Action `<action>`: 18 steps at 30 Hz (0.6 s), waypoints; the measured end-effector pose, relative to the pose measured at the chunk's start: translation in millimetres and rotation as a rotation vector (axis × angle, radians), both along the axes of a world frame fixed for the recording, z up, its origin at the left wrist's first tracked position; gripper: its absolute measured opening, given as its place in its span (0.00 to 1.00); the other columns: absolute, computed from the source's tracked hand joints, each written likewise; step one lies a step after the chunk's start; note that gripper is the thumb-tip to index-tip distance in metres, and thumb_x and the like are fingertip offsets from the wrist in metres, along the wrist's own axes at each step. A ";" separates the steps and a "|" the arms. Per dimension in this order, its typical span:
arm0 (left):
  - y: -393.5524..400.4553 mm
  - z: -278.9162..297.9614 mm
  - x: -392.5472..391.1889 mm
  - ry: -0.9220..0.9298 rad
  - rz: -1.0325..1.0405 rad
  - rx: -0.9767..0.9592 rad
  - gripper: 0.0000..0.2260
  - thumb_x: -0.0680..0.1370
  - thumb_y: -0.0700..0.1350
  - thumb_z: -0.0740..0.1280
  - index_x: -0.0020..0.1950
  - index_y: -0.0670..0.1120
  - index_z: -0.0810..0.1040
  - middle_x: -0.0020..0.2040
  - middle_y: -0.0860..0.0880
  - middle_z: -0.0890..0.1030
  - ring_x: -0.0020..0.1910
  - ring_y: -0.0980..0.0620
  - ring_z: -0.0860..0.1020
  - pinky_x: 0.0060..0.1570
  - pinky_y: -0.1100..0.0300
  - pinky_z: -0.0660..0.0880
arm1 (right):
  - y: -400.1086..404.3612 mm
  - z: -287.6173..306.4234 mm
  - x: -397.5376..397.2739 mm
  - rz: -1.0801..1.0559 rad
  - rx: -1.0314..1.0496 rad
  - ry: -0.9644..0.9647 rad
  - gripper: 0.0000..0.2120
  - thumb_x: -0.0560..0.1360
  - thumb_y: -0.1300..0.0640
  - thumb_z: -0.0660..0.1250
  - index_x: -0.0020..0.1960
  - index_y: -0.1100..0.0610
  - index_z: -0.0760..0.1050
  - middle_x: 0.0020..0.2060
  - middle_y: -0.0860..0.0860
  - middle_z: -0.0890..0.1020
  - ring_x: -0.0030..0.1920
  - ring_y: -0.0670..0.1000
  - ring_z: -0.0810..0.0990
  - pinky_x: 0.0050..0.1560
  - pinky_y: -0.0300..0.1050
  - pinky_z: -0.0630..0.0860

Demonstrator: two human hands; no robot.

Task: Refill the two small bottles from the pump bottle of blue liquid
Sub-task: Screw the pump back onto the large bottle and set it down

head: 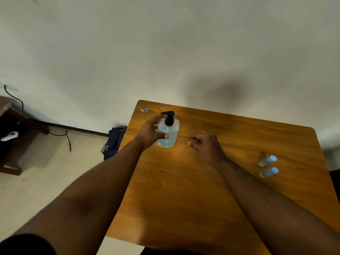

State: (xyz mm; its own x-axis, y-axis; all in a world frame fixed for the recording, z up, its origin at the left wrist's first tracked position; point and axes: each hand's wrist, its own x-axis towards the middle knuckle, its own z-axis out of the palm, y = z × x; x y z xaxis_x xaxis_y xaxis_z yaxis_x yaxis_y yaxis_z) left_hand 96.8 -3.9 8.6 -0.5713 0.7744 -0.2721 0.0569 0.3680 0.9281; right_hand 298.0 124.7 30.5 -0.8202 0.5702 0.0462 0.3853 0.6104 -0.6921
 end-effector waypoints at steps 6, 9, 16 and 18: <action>-11.8 -12.6 -23.6 -0.061 -0.047 0.020 0.39 0.67 0.34 0.77 0.73 0.53 0.65 0.68 0.50 0.72 0.68 0.47 0.71 0.59 0.53 0.76 | -4.3 -18.1 -16.0 -0.033 -0.049 -0.094 0.13 0.72 0.60 0.71 0.57 0.60 0.79 0.52 0.55 0.82 0.47 0.46 0.76 0.46 0.36 0.72; -29.1 -35.5 1.2 -0.116 0.106 -0.012 0.50 0.68 0.36 0.78 0.77 0.61 0.49 0.76 0.48 0.62 0.73 0.47 0.64 0.64 0.46 0.72 | 2.9 -24.0 3.4 -0.073 -0.077 -0.159 0.14 0.73 0.60 0.71 0.57 0.60 0.79 0.52 0.56 0.81 0.49 0.49 0.78 0.47 0.38 0.72; -20.6 -83.3 121.8 -0.029 0.229 -0.383 0.30 0.70 0.40 0.76 0.68 0.49 0.69 0.64 0.43 0.72 0.60 0.46 0.73 0.55 0.49 0.76 | 50.3 -20.6 97.0 -0.215 -0.072 -0.227 0.13 0.73 0.61 0.71 0.57 0.61 0.79 0.53 0.56 0.81 0.49 0.50 0.79 0.47 0.33 0.68; 14.3 -80.1 146.8 -0.029 0.027 -0.376 0.28 0.70 0.40 0.77 0.67 0.48 0.71 0.62 0.44 0.74 0.57 0.49 0.74 0.49 0.54 0.75 | 68.6 -19.5 130.3 -0.277 -0.063 -0.218 0.13 0.73 0.61 0.71 0.57 0.61 0.79 0.52 0.55 0.81 0.50 0.50 0.80 0.46 0.31 0.67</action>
